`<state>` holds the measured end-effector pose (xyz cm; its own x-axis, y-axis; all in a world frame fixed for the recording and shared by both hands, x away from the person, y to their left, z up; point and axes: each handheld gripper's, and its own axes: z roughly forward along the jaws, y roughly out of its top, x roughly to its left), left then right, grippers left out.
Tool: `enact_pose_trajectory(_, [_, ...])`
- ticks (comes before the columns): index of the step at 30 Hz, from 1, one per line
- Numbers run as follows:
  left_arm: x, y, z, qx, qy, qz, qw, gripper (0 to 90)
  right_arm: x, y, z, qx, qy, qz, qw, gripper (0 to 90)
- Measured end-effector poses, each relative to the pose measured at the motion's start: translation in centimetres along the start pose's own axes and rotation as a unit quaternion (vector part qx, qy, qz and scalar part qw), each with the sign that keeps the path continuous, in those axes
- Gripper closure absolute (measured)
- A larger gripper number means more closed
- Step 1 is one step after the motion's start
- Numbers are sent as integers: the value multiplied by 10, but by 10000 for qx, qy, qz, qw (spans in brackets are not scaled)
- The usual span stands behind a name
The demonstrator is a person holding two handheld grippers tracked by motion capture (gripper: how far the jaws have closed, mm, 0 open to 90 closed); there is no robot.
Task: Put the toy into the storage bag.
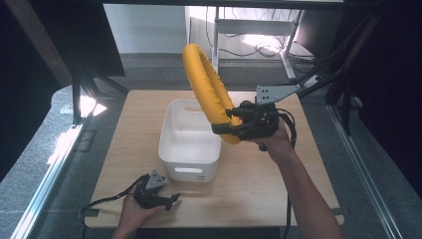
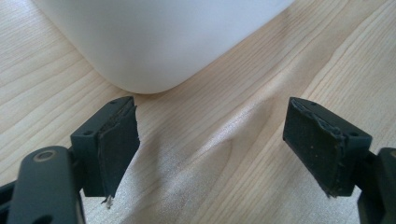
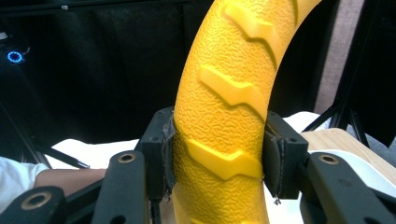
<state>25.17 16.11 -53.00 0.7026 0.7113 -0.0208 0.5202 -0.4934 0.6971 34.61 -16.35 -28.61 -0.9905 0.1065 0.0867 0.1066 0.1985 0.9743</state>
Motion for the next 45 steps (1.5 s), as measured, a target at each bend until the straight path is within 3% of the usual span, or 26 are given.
enact_pose_trajectory(14, [0,0,0,-2,6,-2,10000,185,8,3,20,30,290,-26,9996,515])
enact_pose_trajectory(35, [0,0,0,25,19,22,10000,184,6,-5,44,65,559,57,9984,515])
enact_pose_trajectory(45, [-1,-1,0,17,33,11,10000,184,4,-12,55,213,652,138,9975,514])
